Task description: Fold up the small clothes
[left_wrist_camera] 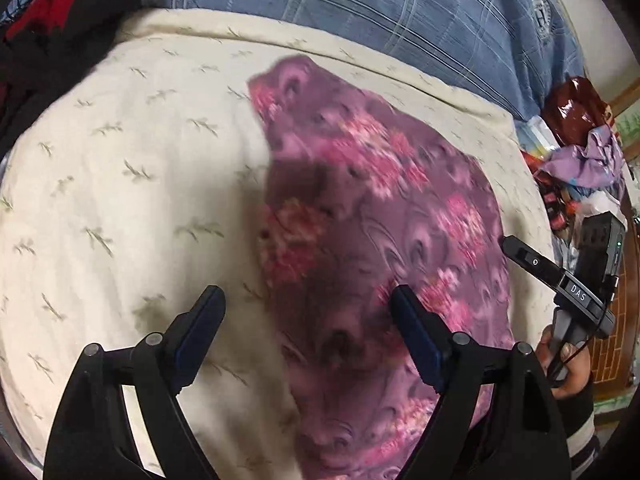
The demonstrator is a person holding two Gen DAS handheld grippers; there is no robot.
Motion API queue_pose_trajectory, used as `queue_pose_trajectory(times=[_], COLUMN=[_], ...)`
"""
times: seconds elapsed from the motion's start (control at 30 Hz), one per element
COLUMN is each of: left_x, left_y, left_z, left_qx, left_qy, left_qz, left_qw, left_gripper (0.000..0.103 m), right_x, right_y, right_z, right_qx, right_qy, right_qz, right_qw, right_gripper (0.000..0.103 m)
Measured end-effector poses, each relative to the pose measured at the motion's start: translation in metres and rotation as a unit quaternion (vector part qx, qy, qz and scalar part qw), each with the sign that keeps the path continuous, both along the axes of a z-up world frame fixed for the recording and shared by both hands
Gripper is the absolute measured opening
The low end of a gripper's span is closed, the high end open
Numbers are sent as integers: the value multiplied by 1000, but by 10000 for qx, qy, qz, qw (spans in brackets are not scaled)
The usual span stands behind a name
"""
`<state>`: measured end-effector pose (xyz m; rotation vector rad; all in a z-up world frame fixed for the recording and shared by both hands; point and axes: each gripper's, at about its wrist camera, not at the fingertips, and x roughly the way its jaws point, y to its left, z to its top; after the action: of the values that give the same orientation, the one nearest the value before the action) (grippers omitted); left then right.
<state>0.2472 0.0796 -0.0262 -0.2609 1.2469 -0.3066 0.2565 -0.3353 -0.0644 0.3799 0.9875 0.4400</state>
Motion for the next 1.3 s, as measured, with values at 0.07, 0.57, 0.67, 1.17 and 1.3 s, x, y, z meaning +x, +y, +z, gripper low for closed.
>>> queue_pose_trajectory(times=[0.07, 0.57, 0.67, 1.17, 1.3], left_x=[2, 43, 53, -39, -50], left_y=[-6, -17, -16, -37, -18], left_z=[-1, 11, -7, -16, -1], left_qx=[4, 494, 361, 718, 424], left_qy=[-15, -555, -211, -772, -582], left_qz=[94, 551, 598, 120, 265], left_qw=[10000, 9957, 9973, 9944, 9970], left_gripper=[85, 66, 66, 94, 93], right_x=[-1, 36, 53, -41, -48], right_y=[-3, 28, 32, 28, 21], right_z=[0, 26, -13, -15, 2], right_qx=[121, -36, -563, -438, -313], right_qy=[-24, -798, -171, -874, -637], right_qz=[-13, -147, -81, 606, 388], right_qw=[9999, 9967, 9982, 9934, 9967], right_gripper=[55, 4, 3, 8, 15])
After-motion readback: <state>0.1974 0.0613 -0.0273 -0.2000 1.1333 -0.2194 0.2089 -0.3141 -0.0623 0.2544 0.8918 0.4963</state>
